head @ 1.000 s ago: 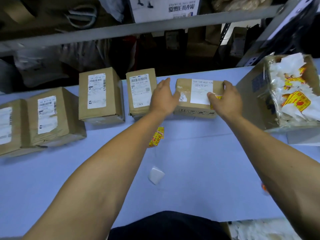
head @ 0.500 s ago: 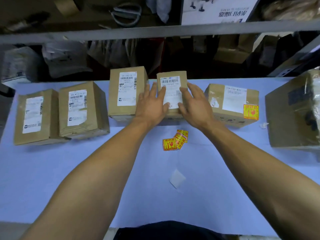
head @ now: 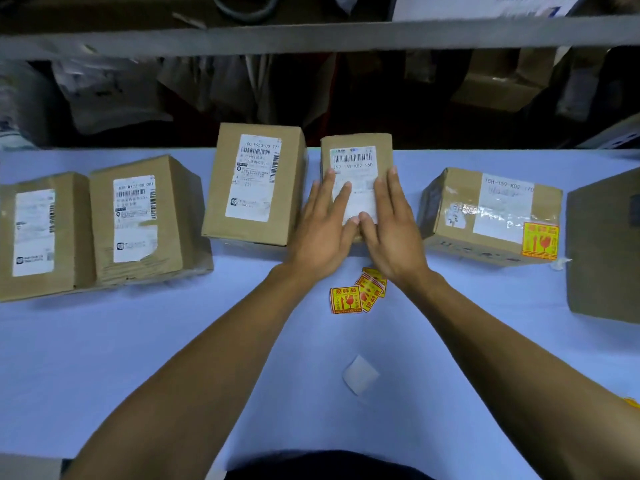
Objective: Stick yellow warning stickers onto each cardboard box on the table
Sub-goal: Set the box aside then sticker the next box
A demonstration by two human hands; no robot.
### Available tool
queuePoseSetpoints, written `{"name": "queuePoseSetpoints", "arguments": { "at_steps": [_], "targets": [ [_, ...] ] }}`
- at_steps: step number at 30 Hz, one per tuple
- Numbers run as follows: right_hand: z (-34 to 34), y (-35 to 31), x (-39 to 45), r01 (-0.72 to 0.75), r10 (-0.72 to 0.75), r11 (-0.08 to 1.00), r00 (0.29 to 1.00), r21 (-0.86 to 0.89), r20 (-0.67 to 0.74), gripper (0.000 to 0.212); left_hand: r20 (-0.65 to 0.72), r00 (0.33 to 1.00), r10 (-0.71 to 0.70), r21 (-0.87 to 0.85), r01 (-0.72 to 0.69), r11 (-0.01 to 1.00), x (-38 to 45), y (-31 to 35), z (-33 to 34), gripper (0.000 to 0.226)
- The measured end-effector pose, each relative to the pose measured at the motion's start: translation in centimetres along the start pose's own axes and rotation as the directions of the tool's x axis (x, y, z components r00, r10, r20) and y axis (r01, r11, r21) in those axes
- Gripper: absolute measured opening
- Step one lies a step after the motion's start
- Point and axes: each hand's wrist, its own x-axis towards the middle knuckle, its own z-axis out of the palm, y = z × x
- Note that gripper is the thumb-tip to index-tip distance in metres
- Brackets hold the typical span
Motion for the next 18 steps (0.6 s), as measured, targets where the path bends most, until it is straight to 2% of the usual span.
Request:
{"name": "queuePoseSetpoints", "arguments": {
  "at_steps": [2,4,5,7,9,11,14,18],
  "targets": [
    [-0.3,0.1,0.7,-0.029,0.031,0.994,0.999,0.106,-0.023,0.064,-0.088,0.993,-0.080,-0.189,0.063,0.980,1.0,0.6,0.1,0.063],
    [-0.4,0.2,1.6,-0.131,0.146,0.941,0.989,0.311,-0.026,0.069,-0.124,0.962,-0.244,-0.385,0.180,0.905,2.2,1.0,0.3,0.071],
    [-0.5,0.3,2.2,-0.223,0.245,0.864,0.969,0.451,0.009,0.072,-0.112,0.939,-0.326,-0.476,0.237,0.847,3.0,0.9,0.4,0.074],
    [-0.5,0.6,3.5,-0.377,0.405,0.620,0.905,0.688,0.130,0.071,-0.018,0.893,-0.449,-0.655,0.329,0.680,4.4,0.5,0.5,0.074],
    [-0.5,1.0,4.5,-0.422,0.419,0.456,0.878,0.784,0.229,0.063,0.082,0.874,-0.479,-0.775,0.358,0.521,5.2,-0.1,0.7,0.066],
    [-0.3,1.4,4.8,-0.404,0.355,0.434,0.898,0.805,0.259,0.051,0.099,0.881,-0.463,-0.812,0.340,0.474,5.3,-0.5,1.0,0.059],
    [0.2,1.5,4.9,-0.403,0.325,0.430,0.904,0.808,0.278,0.049,0.117,0.892,-0.436,-0.833,0.327,0.446,5.4,-0.7,1.2,0.053],
    [-0.3,0.7,4.0,-0.369,0.319,0.451,0.917,0.813,0.239,0.041,0.120,0.897,-0.426,-0.833,0.325,0.448,4.7,0.1,0.4,0.057]
  ]
}}
